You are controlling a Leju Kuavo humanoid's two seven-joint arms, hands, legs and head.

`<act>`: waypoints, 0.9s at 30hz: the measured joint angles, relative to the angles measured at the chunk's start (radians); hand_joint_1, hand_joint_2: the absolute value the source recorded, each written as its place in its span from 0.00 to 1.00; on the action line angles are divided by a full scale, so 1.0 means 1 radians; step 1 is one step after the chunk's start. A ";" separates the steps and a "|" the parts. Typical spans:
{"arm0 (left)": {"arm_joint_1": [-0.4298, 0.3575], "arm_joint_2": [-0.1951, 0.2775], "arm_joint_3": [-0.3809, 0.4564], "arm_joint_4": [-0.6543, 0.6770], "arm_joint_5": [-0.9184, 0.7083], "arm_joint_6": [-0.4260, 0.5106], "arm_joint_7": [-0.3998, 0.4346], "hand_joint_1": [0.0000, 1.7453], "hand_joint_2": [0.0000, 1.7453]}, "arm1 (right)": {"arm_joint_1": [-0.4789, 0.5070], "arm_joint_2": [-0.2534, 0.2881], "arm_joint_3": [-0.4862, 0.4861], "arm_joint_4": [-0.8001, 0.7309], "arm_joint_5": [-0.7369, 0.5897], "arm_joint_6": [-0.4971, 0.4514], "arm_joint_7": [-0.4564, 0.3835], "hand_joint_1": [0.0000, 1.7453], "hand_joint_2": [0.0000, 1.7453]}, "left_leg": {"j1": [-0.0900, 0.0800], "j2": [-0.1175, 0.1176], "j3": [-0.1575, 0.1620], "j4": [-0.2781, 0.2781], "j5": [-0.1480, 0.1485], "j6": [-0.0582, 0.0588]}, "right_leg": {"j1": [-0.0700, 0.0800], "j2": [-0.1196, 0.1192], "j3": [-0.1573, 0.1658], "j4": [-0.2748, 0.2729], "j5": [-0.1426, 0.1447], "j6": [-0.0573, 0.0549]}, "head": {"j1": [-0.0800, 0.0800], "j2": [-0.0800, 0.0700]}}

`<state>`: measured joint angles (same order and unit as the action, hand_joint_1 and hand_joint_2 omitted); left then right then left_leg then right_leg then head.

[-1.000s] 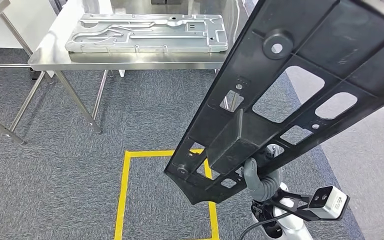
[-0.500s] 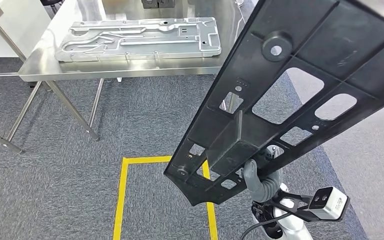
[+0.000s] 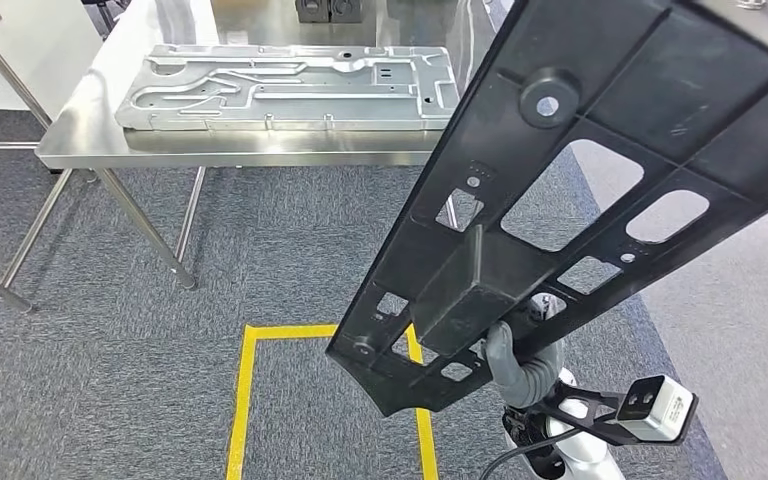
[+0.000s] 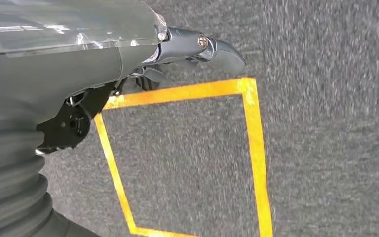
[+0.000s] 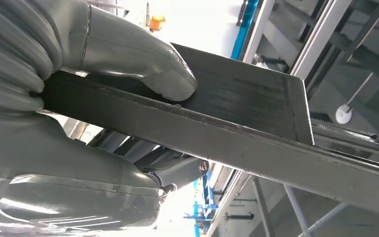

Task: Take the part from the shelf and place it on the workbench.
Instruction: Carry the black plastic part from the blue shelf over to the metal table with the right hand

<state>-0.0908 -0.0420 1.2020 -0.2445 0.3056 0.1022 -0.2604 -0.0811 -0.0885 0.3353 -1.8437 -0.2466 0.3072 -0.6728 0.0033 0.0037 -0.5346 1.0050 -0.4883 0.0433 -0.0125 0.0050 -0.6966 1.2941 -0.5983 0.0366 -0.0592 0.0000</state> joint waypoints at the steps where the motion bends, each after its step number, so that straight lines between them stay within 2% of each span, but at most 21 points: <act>1: 0.001 0.000 0.000 0.000 0.000 0.000 0.000 0.00 1.00 | 0.001 0.000 0.000 0.000 0.001 0.000 0.000 1.00 1.00 | -0.001 -0.001 0.011 0.000 -0.008 -0.001 | 0.001 0.000 0.000 -0.034 0.041 -0.003 | 0.000 0.000; 3: 0.001 -0.002 0.000 0.000 0.000 -0.001 0.000 0.00 1.00 | 0.004 0.000 0.000 -0.002 0.006 0.000 0.002 1.00 1.00 | -0.002 -0.001 0.036 -0.001 -0.026 -0.005 | 0.005 -0.001 0.034 -0.161 0.143 -0.016 | 0.000 0.000; 4: 0.001 -0.003 0.000 0.000 0.000 -0.002 0.000 0.00 1.00 | 0.005 0.000 0.000 -0.004 0.010 0.000 0.003 1.00 1.00 | -0.002 -0.002 0.044 -0.002 -0.033 -0.009 | 0.010 -0.002 0.049 -0.215 0.166 -0.023 | 0.000 0.000; 5: 0.000 -0.004 0.000 0.000 0.000 -0.004 0.000 0.00 1.00 | 0.008 0.000 0.000 -0.008 0.016 0.000 0.004 1.00 1.00 | -0.002 -0.002 0.048 -0.003 -0.039 -0.014 | 0.015 -0.002 0.058 -0.249 0.177 -0.030 | 0.000 0.000; 7: -0.003 -0.004 0.000 0.000 0.000 -0.006 -0.001 0.00 1.00 | 0.017 0.000 0.001 -0.020 0.031 -0.002 0.004 1.00 1.00 | -0.004 -0.001 0.055 0.001 -0.042 -0.026 | 0.019 -0.002 0.064 -0.271 0.167 -0.042 | 0.000 0.000; 9: -0.004 0.000 0.000 0.000 0.001 -0.008 -0.001 0.00 1.00 | 0.028 0.000 0.006 -0.037 0.054 -0.009 0.005 1.00 1.00 | -0.005 0.000 0.060 0.023 -0.047 -0.036 | 0.013 0.000 0.088 -0.284 0.167 -0.053 | 0.000 0.000; 10: -0.004 0.001 -0.001 0.000 0.001 -0.009 -0.001 0.00 1.00 | 0.031 0.001 0.011 -0.045 0.065 -0.014 0.005 1.00 1.00 | -0.004 0.000 0.050 0.051 -0.058 -0.041 | 0.010 0.000 0.101 -0.288 0.162 -0.058 | 0.000 0.000; 11: -0.004 0.004 -0.001 0.000 0.001 -0.010 -0.001 0.00 1.00 | 0.033 0.002 0.017 -0.053 0.075 -0.019 0.006 1.00 1.00 | -0.002 -0.001 0.028 0.097 -0.078 -0.044 | 0.008 0.000 0.112 -0.291 0.156 -0.062 | -0.001 0.000; 13: -0.005 0.006 -0.001 0.000 0.000 -0.014 -0.002 0.00 1.00 | 0.033 0.003 0.027 -0.059 0.083 -0.032 0.011 1.00 1.00 | 0.003 -0.001 -0.048 0.215 -0.130 -0.053 | 0.009 0.001 0.125 -0.291 0.143 -0.065 | -0.001 0.000; 14: -0.005 0.007 -0.001 0.000 0.000 -0.016 -0.002 0.00 1.00 | 0.033 0.003 0.033 -0.059 0.084 -0.040 0.015 1.00 1.00 | 0.005 -0.001 -0.085 0.260 -0.144 -0.057 | 0.009 0.002 0.130 -0.290 0.137 -0.065 | -0.001 0.000; 15: -0.004 0.008 -0.001 0.000 0.000 -0.017 -0.002 0.00 1.00 | 0.031 0.004 0.037 -0.058 0.082 -0.047 0.021 1.00 1.00 | 0.007 -0.001 -0.109 0.277 -0.138 -0.060 | 0.009 0.003 0.138 -0.290 0.130 -0.064 | -0.001 0.000; 16: -0.004 0.009 -0.001 0.000 0.000 -0.016 -0.002 0.00 1.00 | 0.028 0.004 0.042 -0.057 0.077 -0.050 0.026 1.00 1.00 | 0.008 -0.001 -0.116 0.255 -0.106 -0.062 | 0.008 0.004 0.147 -0.290 0.122 -0.062 | -0.001 0.000; 18: -0.002 0.010 0.000 0.000 0.000 -0.012 -0.001 0.00 1.00 | 0.017 0.004 0.049 -0.052 0.065 -0.048 0.039 1.00 1.00 | 0.011 0.000 -0.089 0.138 -0.007 -0.063 | 0.007 0.005 0.170 -0.290 0.105 -0.056 | -0.001 0.000; 19: -0.002 0.010 0.000 0.000 0.000 -0.010 -0.002 0.00 1.00 | 0.008 0.004 0.051 -0.048 0.062 -0.045 0.044 1.00 1.00 | 0.010 0.001 -0.077 0.081 0.021 -0.061 | 0.006 0.004 0.179 -0.289 0.098 -0.051 | -0.001 0.000; 20: -0.001 0.009 0.000 0.000 -0.001 -0.007 -0.002 0.00 1.00 | -0.002 0.004 0.053 -0.042 0.062 -0.044 0.047 1.00 1.00 | 0.007 0.005 -0.069 0.046 0.035 -0.054 | 0.007 0.002 0.183 -0.289 0.092 -0.045 | -0.001 0.000; 22: -0.001 0.009 0.001 0.000 -0.001 -0.004 -0.006 0.00 1.00 | -0.014 0.004 0.054 -0.029 0.074 -0.045 0.051 1.00 1.00 | 0.001 0.006 -0.070 0.027 0.028 -0.036 | 0.008 -0.003 0.189 -0.286 0.088 -0.031 | -0.001 0.000; 24: 0.000 0.008 0.002 0.000 0.000 -0.002 -0.008 0.00 1.00 | -0.018 0.004 0.055 -0.020 0.089 -0.048 0.052 1.00 1.00 | 0.004 -0.002 -0.056 0.019 0.035 -0.019 | 0.008 -0.009 0.193 -0.274 0.081 -0.018 | -0.001 0.000; 25: 0.001 0.007 0.002 0.000 0.000 -0.002 -0.009 0.00 1.00 | -0.020 0.003 0.055 -0.017 0.093 -0.048 0.050 1.00 1.00 | 0.006 -0.006 -0.047 0.014 0.034 -0.013 | 0.007 -0.010 0.183 -0.249 0.074 -0.014 | -0.001 0.000; 27: 0.002 0.006 0.003 0.000 0.000 -0.004 -0.011 0.00 1.00 | -0.023 0.003 0.055 -0.014 0.093 -0.048 0.041 1.00 1.00 | 0.007 -0.011 -0.032 0.008 0.030 -0.004 | 0.004 -0.009 0.124 -0.147 0.041 -0.006 | 0.000 0.000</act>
<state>-0.0889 -0.0355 1.2047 -0.2441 0.3057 0.0987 -0.2712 -0.1041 -0.0852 0.3908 -1.8576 -0.1537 0.2587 -0.6315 0.0101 -0.0077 -0.5667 1.0134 -0.4583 0.0388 -0.0086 -0.0038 -0.5722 1.1469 -0.5572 0.0309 -0.0597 0.0000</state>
